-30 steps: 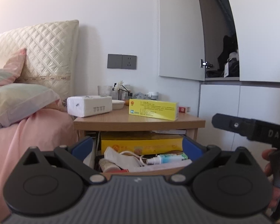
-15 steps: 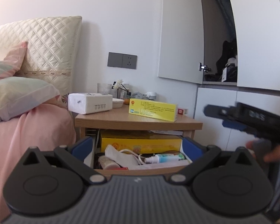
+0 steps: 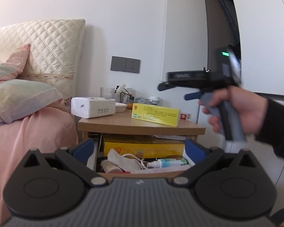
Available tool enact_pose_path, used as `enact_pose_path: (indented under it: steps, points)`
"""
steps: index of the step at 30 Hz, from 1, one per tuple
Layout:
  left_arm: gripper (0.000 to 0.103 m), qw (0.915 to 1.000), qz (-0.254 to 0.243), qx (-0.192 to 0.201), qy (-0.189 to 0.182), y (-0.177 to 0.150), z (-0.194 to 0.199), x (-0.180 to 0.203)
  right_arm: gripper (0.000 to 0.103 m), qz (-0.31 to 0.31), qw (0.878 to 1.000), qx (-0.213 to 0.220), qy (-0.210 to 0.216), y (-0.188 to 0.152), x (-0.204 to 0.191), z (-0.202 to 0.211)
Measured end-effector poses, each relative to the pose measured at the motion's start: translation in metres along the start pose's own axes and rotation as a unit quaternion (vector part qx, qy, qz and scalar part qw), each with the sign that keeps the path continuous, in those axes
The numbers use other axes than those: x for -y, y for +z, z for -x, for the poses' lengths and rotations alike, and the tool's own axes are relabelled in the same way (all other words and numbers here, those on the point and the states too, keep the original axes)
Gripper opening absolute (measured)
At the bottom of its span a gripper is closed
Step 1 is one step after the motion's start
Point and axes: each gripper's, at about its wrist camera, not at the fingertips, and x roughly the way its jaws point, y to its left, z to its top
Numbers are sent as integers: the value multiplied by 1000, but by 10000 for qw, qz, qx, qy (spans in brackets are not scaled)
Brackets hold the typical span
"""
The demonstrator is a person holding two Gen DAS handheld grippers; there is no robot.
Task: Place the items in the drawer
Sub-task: 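Reach the right tool to the yellow medicine box and grasp it, then lift the yellow medicine box off the nightstand with the right tool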
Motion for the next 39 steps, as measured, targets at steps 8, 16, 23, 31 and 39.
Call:
enact_pose_path:
  steps: [8,16,23,31,39]
  points:
    - [103,9999,129,-2,5,1,0,-1,100,584,9925,-942,-516,28,5,-86]
    - [103,9996,240,49,-140,3,3,-6,76,896,9813,-1570,-668,21,9,-126]
    - [103,9995,247,42,-168,2,3,-4,62,899,9804,-1652,-580,14,10,-133]
    - [103,9997,220,42,-120,3,2,-3,43,852,9816,-1621,-532,11,11,-128]
    - [103,9998,195,-3,-69,2,0,-4,43,924,9838,-1459,-477,20,6,-104]
